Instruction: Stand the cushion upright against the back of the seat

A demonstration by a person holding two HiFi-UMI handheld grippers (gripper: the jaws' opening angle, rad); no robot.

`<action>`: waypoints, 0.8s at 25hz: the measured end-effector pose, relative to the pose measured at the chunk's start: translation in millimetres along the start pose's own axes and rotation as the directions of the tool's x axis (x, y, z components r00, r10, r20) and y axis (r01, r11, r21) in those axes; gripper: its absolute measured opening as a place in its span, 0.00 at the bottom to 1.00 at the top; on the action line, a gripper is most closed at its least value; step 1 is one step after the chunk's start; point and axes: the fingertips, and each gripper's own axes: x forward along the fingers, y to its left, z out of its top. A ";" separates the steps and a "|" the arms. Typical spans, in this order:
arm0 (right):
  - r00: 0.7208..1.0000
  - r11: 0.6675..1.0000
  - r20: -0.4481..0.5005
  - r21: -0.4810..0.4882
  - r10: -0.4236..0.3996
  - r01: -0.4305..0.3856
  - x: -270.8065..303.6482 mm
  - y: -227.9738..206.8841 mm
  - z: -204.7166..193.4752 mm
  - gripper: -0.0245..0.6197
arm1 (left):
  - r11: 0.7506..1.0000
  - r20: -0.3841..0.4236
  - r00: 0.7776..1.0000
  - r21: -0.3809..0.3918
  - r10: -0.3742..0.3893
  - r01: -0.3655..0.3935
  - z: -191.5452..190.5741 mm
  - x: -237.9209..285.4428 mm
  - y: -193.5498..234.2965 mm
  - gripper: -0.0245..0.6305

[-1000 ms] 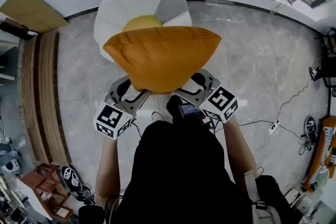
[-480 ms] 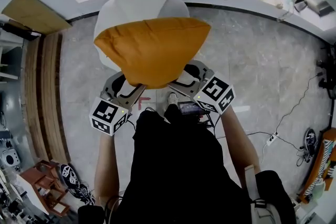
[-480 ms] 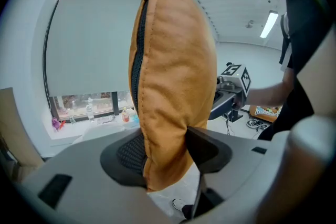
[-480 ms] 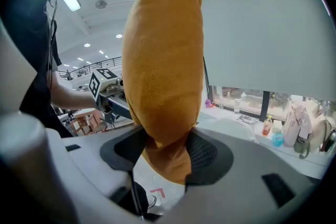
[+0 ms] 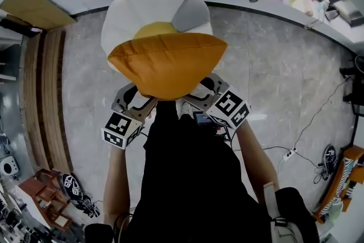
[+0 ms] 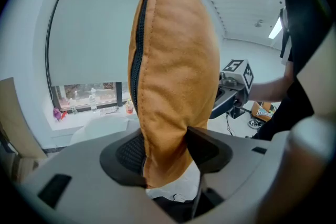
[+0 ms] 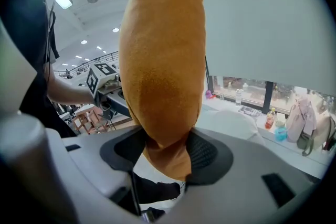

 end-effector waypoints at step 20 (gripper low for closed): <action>0.986 0.991 -0.105 -0.037 -0.129 0.125 130.0 -109.9 99.6 0.44 | 0.990 0.015 0.995 0.104 -0.095 0.093 47.4 37.7 195.7 0.42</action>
